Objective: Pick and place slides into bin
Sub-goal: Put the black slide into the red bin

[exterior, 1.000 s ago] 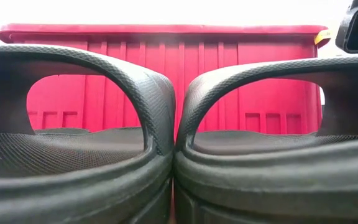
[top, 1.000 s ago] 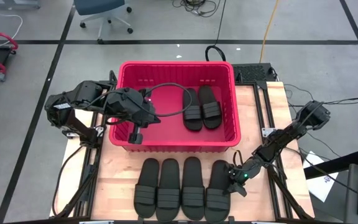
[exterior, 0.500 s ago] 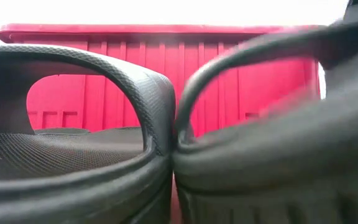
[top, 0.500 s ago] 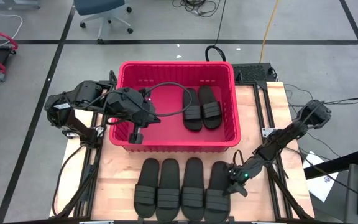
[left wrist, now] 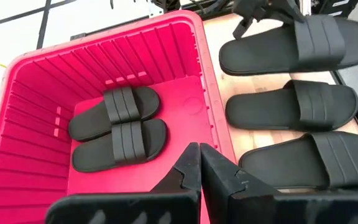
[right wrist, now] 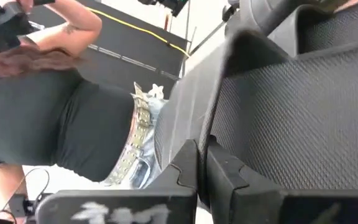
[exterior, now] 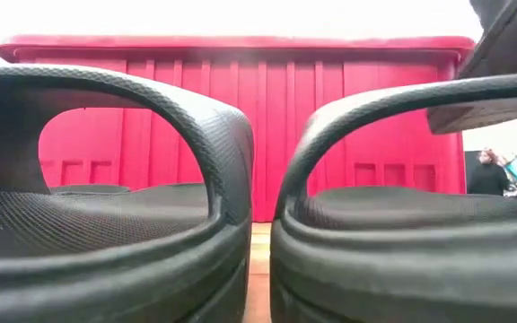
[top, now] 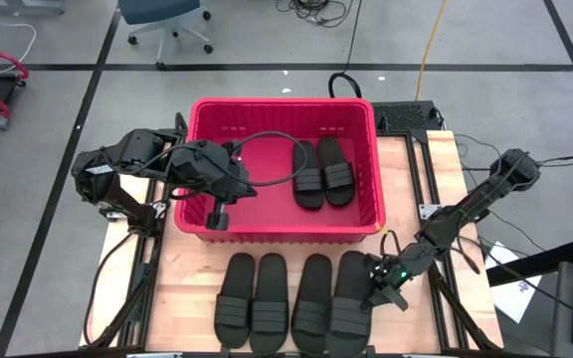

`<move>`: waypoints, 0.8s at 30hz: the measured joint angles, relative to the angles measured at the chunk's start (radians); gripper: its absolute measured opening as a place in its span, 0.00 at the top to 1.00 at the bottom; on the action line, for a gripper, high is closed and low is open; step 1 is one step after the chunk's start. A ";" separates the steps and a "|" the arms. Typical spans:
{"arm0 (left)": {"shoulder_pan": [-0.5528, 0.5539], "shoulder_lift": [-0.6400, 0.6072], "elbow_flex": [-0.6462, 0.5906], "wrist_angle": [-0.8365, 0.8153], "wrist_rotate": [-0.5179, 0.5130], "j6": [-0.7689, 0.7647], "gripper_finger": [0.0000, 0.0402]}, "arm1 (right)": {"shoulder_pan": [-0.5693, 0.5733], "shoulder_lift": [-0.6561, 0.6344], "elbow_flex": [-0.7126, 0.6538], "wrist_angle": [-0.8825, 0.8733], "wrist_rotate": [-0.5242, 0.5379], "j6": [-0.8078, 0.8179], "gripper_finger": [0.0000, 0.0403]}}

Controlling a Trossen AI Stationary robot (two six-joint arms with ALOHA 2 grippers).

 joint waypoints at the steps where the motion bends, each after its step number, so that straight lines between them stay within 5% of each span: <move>1: 0.000 0.000 0.000 0.000 0.000 0.000 0.99 | 0.000 -0.018 0.000 -0.001 -0.003 0.000 1.00; 15: 0.000 0.000 0.000 0.000 0.000 0.000 0.98 | 0.001 -0.246 0.001 -0.051 -0.006 -0.016 1.00; 24: 0.011 0.000 0.000 0.000 0.000 0.000 0.97 | 0.001 -0.366 0.001 -0.021 -0.004 -0.221 1.00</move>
